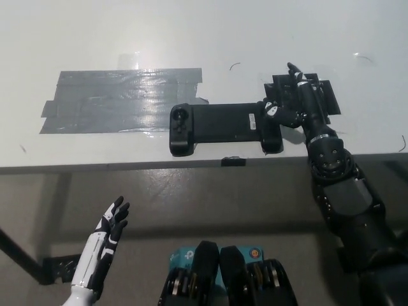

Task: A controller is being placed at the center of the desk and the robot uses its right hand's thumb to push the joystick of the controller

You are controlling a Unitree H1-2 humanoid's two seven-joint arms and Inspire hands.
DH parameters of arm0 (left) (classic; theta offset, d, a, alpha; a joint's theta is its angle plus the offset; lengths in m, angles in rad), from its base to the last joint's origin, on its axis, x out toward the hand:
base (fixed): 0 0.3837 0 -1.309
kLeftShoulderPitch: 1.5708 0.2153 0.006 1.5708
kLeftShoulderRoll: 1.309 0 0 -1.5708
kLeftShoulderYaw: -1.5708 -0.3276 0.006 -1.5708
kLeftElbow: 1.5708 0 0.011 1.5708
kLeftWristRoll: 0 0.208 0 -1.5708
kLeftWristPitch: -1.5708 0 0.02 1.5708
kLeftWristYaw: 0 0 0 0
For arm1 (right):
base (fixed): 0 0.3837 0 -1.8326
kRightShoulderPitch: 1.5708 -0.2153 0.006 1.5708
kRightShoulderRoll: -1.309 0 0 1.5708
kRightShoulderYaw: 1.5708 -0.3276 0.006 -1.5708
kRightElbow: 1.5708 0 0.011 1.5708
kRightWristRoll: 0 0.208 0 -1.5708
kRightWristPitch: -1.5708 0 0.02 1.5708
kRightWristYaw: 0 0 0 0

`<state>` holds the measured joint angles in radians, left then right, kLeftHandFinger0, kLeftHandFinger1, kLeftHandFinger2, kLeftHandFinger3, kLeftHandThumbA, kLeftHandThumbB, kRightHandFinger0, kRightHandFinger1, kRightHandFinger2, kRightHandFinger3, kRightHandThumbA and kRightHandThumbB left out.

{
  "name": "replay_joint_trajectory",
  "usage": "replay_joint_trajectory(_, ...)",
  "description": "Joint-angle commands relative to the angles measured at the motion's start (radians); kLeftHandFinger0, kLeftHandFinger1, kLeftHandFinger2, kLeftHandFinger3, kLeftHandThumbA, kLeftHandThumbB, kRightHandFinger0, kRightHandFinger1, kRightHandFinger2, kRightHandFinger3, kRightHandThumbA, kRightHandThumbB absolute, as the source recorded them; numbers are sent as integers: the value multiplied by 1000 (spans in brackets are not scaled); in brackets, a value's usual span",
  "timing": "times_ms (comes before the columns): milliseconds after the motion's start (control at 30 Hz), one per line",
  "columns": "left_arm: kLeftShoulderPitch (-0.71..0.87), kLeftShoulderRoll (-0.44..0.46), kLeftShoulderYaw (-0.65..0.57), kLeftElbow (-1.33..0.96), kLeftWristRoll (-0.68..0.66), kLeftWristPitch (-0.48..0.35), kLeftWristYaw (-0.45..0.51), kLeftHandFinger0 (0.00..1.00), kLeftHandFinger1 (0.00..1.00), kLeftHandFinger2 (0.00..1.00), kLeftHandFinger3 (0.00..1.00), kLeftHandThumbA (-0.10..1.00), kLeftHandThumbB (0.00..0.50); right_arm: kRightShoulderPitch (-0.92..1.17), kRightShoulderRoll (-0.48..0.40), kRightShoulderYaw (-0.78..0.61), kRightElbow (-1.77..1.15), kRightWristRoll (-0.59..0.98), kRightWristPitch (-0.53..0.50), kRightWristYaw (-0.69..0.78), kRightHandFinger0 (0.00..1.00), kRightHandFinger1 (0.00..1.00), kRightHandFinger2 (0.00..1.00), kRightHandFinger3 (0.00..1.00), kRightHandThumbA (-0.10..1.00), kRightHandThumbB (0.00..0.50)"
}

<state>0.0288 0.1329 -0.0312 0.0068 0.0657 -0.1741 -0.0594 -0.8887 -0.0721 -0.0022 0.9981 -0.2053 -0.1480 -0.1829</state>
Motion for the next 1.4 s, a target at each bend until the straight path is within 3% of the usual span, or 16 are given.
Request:
replay_joint_trajectory(0,-14,4,3,-15,3,-36,2,1000,1000,1000,1000,966,47,-56,-20,-24,-19,29,-105,-62,1000,1000,1000,1000,-100,0)
replay_joint_trajectory(100,-14,4,4,-19,0,-30,0,1000,1000,1000,1000,968,55,-54,-19,-26,-40,28,-111,-58,1000,1000,1000,1000,-100,0)
replay_joint_trajectory(133,-15,4,4,-20,-2,-30,-1,1000,1000,1000,1000,966,53,-50,-16,-27,-77,26,-79,-55,1000,1000,1000,1000,18,0)
replay_joint_trajectory(200,-16,2,4,-19,-5,-31,-2,1000,1000,1000,1000,963,51,-35,-15,-28,-144,30,-48,-32,1000,1000,1000,1000,575,104)
replay_joint_trajectory(233,-16,2,4,-22,-5,-28,-2,1000,1000,1000,1000,962,52,-24,-13,-30,-186,42,-52,-10,1000,1000,1000,1000,727,199)
replay_joint_trajectory(267,-17,4,4,-23,-5,-25,-3,1000,1000,1000,1000,962,53,-16,-11,-34,-215,57,-61,6,1000,1000,1000,1000,833,210)
replay_joint_trajectory(333,-17,4,4,-22,-2,-29,-1,1000,1000,1000,1000,959,47,4,-9,-30,-292,69,-72,29,1000,1000,1000,1000,1000,297)
replay_joint_trajectory(400,-22,4,3,-20,0,-33,-1,1000,1000,1000,1000,959,44,30,-8,-25,-407,90,-59,61,1000,1000,1000,1000,1000,367)
replay_joint_trajectory(533,-25,3,2,-22,1,-26,-1,1000,1000,1000,1000,961,50,100,2,-2,-681,80,37,85,1000,1000,1000,1000,1000,336)
replay_joint_trajectory(600,-29,3,4,-17,-4,-32,-2,1000,1000,1000,1000,962,54,158,8,12,-809,97,39,110,1000,1000,1000,1000,1000,274)
replay_joint_trajectory(633,-30,4,4,-16,-4,-31,-2,1000,1000,1000,1000,962,54,180,10,18,-843,99,40,116,1000,1000,1000,1000,1000,318)
replay_joint_trajectory(767,-37,8,6,-13,0,-22,-1,1000,1000,1000,1000,962,55,334,15,59,-1044,91,54,139,1000,1000,1000,1000,1000,244)
replay_joint_trajectory(867,-37,6,3,-9,3,-25,-1,1000,1000,1000,1000,963,42,476,21,81,-1176,150,105,167,1000,1000,1000,1000,1000,260)
replay_joint_trajectory(900,-36,5,3,-8,2,-24,0,1000,1000,1000,1000,963,43,506,17,88,-1189,142,99,167,1000,1000,1000,1000,1000,237)
replay_joint_trajectory(1200,-33,5,1,8,3,-24,-1,1000,1000,1000,1000,972,44,770,-42,121,-1105,105,-21,183,1000,1000,1000,1000,1000,200)
replay_joint_trajectory(1367,-35,-1,6,19,5,-31,8,1000,1000,1000,1000,966,39,809,-27,114,-988,115,-42,180,1000,1000,1000,1000,1000,244)
